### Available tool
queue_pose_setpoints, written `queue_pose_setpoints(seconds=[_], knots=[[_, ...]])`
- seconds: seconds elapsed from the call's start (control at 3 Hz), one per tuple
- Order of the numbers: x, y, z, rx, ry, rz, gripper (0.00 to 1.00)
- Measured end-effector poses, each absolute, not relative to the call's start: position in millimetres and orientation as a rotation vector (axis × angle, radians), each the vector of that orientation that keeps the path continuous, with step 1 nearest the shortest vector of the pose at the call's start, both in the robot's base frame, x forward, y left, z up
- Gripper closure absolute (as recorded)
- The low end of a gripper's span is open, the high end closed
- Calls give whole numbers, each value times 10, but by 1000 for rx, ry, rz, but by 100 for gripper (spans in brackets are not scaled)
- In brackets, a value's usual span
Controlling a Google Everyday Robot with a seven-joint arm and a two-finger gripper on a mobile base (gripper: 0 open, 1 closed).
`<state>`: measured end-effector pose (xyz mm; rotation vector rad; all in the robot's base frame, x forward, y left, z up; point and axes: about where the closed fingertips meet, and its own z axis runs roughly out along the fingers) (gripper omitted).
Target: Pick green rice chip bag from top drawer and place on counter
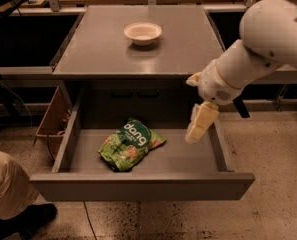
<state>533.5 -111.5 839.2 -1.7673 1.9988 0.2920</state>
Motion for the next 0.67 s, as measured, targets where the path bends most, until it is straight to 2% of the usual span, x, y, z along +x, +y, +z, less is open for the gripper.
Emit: queue_pose_setpoints(seconds=[0.33, 0.67], knots=[[5381, -825, 8108, -1764, 1976, 346, 0], [5381, -825, 8108, -1764, 1976, 346, 0]])
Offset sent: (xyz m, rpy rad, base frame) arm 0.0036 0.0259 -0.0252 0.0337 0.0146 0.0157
